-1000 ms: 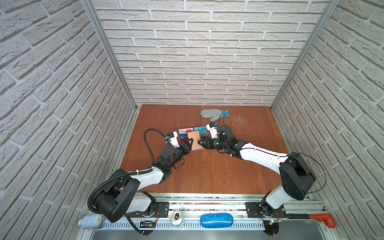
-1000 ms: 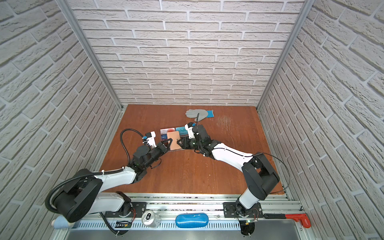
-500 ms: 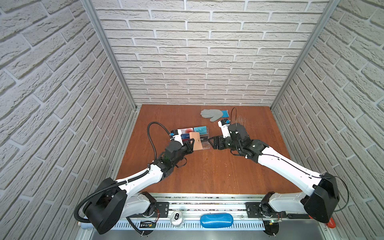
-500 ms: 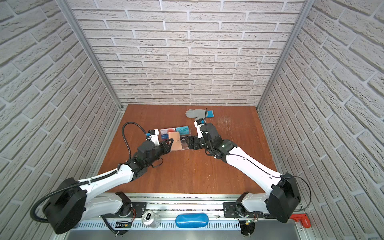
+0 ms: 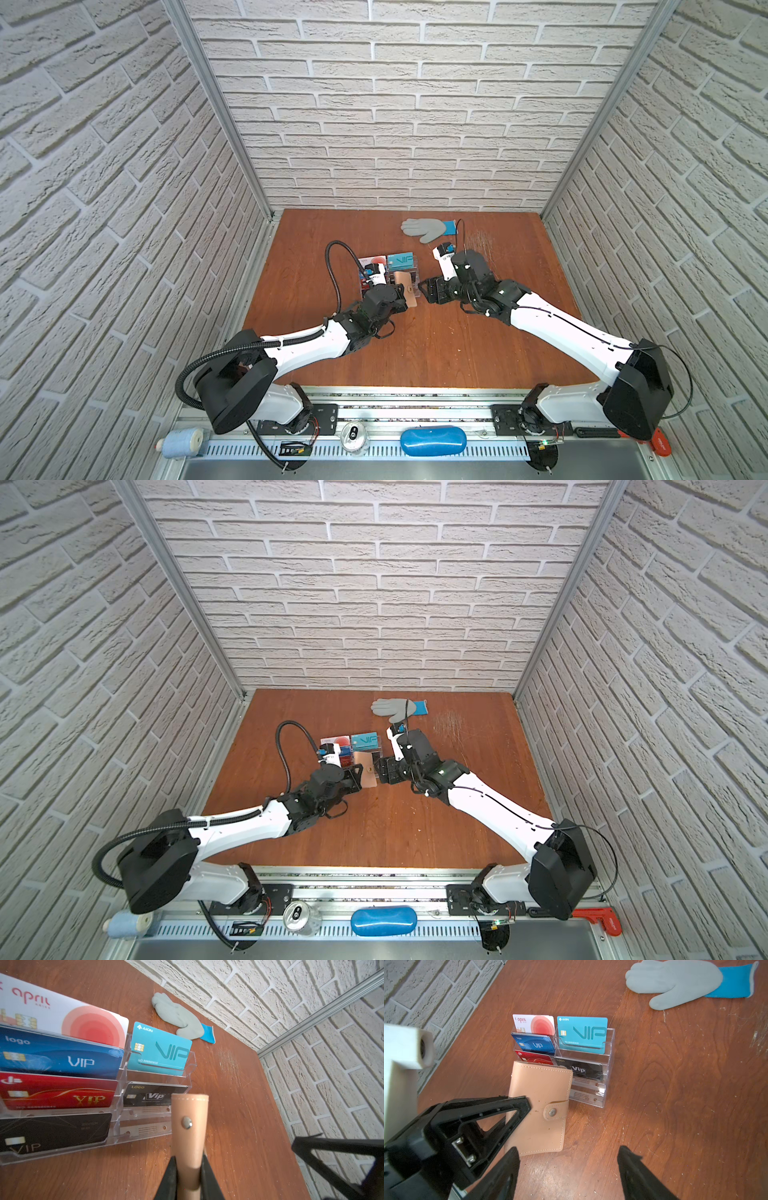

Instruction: Take the credit cards out of the card holder

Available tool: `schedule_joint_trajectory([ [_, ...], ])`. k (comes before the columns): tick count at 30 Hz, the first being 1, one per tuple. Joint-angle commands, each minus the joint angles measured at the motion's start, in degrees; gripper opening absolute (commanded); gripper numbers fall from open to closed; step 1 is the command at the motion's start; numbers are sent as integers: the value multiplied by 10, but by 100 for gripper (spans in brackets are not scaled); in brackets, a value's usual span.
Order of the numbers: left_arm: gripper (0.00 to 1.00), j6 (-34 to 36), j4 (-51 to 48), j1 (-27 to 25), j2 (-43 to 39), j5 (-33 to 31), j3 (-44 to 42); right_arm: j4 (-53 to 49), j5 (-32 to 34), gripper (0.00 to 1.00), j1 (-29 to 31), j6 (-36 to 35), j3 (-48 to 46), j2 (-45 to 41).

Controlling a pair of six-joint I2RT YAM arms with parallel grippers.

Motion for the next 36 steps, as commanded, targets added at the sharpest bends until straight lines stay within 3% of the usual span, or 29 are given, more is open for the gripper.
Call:
schedule_joint_trajectory([
  [1, 0, -15, 28, -14, 6, -38, 28, 27, -18, 73, 2, 3, -10, 14],
  [13, 0, -35, 37, -34, 30, -27, 49, 34, -13, 64, 1, 9, -5, 50],
  [36, 0, -59, 71, -38, 32, -17, 32, 40, 8, 34, -1, 18, 4, 99],
])
